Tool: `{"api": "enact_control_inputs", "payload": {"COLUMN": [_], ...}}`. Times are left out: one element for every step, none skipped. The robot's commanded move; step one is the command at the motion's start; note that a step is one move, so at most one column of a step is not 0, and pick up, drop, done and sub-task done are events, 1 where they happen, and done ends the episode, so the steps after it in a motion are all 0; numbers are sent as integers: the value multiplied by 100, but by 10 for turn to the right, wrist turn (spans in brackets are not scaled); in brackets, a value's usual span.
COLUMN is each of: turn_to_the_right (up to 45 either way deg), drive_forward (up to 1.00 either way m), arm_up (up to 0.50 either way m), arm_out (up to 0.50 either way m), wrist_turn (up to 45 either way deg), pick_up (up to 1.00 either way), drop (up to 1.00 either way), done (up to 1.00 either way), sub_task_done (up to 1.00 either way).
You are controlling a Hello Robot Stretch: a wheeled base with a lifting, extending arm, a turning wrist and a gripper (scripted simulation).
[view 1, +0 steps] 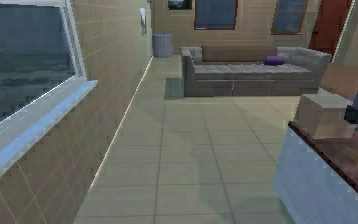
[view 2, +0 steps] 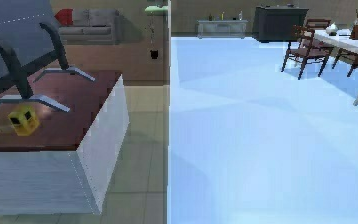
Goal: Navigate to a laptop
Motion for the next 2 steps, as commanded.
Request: {"api": "enact_control_inputs", "payload": {"turn_to_the_right": [90,0], "drive_forward": [0,100], "arm_up": [0,0], "arm_out": [0,0], "wrist_turn": [0,0], "pick_up": [0,0], "drop": [0,0], "done": [0,0], "sub_task_done": [0,0]}}
